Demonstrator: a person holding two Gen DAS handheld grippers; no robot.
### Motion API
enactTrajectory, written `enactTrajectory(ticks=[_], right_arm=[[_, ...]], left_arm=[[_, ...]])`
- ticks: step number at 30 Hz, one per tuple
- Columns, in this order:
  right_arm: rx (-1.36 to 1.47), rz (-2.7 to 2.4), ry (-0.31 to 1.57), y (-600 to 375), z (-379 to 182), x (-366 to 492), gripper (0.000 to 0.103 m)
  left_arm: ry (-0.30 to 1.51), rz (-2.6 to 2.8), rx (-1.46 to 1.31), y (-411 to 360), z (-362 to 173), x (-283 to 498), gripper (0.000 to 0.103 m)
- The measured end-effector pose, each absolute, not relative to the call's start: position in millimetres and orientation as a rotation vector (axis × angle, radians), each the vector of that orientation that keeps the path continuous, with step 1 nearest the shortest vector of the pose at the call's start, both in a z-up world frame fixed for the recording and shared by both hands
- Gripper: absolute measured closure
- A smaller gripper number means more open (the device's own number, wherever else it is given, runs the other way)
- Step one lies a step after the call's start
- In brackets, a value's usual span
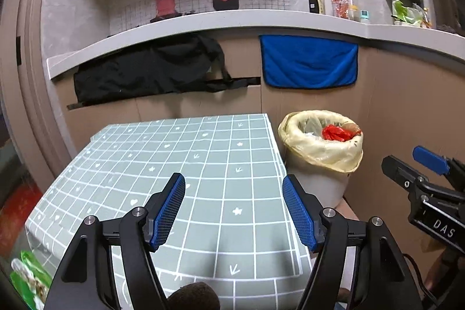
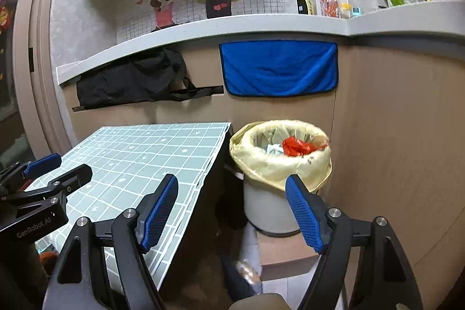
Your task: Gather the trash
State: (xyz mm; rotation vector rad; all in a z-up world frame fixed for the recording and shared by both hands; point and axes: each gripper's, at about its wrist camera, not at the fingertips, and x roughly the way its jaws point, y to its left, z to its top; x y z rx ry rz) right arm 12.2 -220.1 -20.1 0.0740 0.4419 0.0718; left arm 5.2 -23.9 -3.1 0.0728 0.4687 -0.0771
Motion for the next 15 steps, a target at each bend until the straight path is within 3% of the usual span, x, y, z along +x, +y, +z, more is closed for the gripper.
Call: enactTrajectory(ticks=[15], right_arm=[[0.039, 0.074, 0.436, -209, -21, 3, 0.029]], left_arm=[[0.434, -0.062, 0.025, -13, 5, 0, 0.033]])
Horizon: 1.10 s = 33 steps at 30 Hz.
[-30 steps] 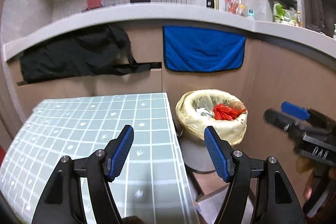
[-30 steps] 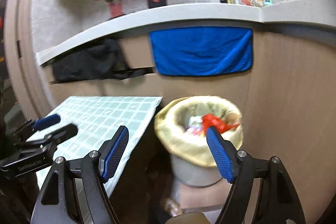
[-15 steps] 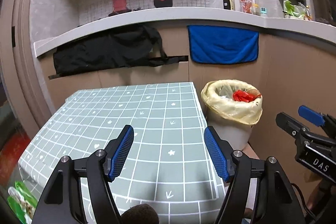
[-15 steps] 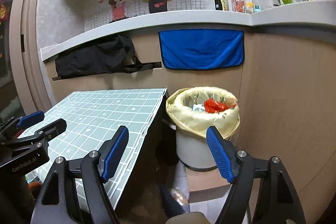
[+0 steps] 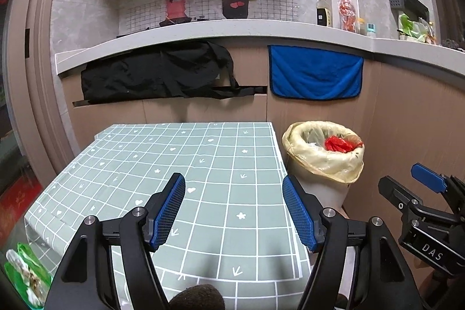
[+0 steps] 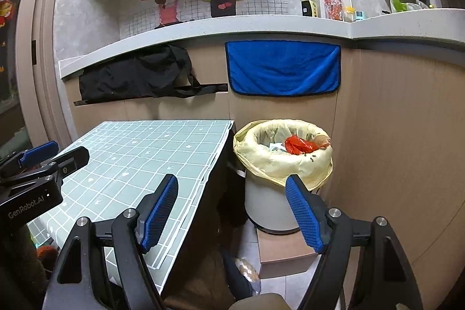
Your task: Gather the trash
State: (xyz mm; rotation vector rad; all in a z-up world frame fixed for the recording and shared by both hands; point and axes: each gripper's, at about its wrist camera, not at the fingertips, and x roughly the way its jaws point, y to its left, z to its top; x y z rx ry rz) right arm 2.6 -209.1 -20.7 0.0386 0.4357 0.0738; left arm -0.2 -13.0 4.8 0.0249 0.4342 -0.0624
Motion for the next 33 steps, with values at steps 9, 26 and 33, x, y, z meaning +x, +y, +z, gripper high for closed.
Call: enactTrajectory(ticks=[9, 26, 33], right_arm=[[0.034, 0.077, 0.427, -209, -18, 0, 0.029], [0.038, 0.061, 0.410, -210, -15, -5, 0.029], [0.036, 0.051, 0.396, -210, -12, -8, 0.029]], left_arm=[[0.422, -0.061, 0.011, -15, 7, -3, 0.033], [0.411, -0.075, 0.014, -21, 8, -8, 0.033], [0.408, -0.074, 0.013, -24, 9, -9, 0.033]])
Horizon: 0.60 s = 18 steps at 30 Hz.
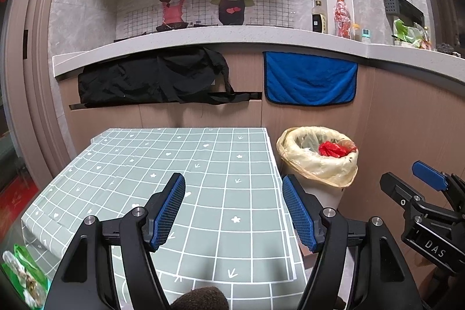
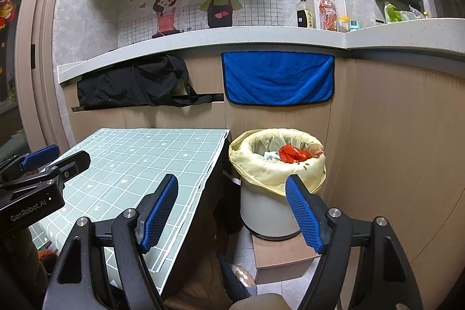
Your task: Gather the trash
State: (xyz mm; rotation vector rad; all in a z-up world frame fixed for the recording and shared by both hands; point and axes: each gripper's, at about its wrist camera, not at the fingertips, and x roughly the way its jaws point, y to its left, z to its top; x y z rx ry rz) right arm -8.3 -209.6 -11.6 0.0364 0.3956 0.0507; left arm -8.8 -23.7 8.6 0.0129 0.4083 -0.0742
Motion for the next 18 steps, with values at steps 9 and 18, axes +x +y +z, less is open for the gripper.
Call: enactTrajectory(ticks=[9, 18], right_arm=[[0.035, 0.050, 0.394, -209.4, -11.0, -9.4, 0.029], [0.037, 0.048, 0.396, -208.2, -11.6, -9.8, 0.029]], left_arm=[[0.399, -0.082, 0.013, -24.5, 10.4, -10.3, 0.033], [0.399, -0.076, 0.011, -22.6, 10.0, -10.2, 0.033]])
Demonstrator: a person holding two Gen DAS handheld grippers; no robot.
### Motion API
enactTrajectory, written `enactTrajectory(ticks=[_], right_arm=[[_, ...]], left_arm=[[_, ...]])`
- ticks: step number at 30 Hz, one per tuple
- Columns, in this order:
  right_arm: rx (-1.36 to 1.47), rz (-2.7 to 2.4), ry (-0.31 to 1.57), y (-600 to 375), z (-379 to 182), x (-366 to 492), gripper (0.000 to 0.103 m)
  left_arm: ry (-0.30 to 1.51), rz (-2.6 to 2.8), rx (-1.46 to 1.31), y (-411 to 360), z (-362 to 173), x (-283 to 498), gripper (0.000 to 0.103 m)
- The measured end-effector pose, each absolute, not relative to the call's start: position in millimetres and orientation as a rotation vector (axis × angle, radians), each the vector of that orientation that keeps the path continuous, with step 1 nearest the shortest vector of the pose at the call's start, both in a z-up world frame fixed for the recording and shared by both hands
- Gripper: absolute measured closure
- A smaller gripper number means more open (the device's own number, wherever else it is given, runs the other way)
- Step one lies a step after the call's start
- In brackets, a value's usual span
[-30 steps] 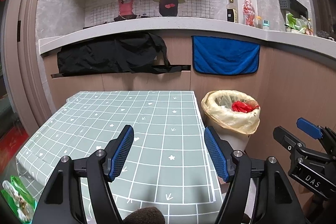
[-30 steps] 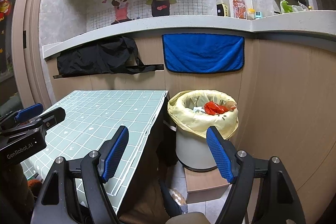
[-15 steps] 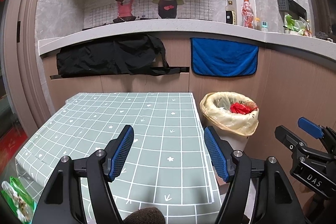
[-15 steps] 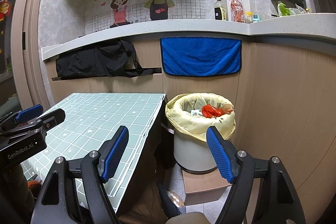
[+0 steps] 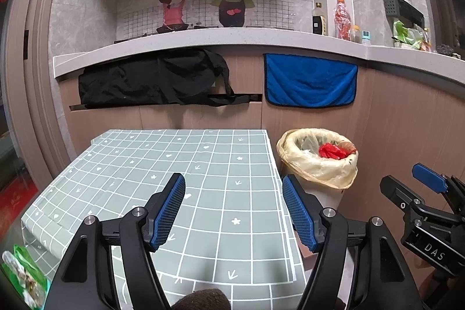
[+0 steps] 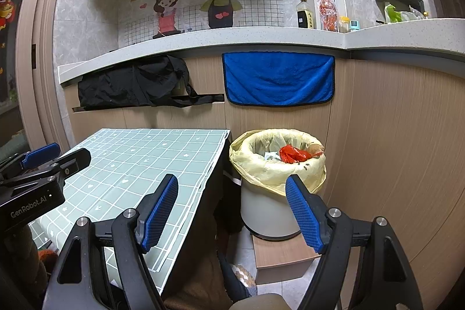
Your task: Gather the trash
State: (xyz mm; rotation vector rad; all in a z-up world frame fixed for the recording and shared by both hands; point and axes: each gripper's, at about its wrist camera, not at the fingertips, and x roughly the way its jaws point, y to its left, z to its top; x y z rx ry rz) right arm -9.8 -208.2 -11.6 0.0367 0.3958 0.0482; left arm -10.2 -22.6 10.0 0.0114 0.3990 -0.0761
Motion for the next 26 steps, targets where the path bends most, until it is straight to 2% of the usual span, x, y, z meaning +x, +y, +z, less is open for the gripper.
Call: enactTrajectory(ticks=[26], right_arm=[[0.028, 0.088, 0.415, -212, -14, 1, 0.029]], left_arm=[[0.414, -0.044, 0.008, -18, 9, -4, 0.033]])
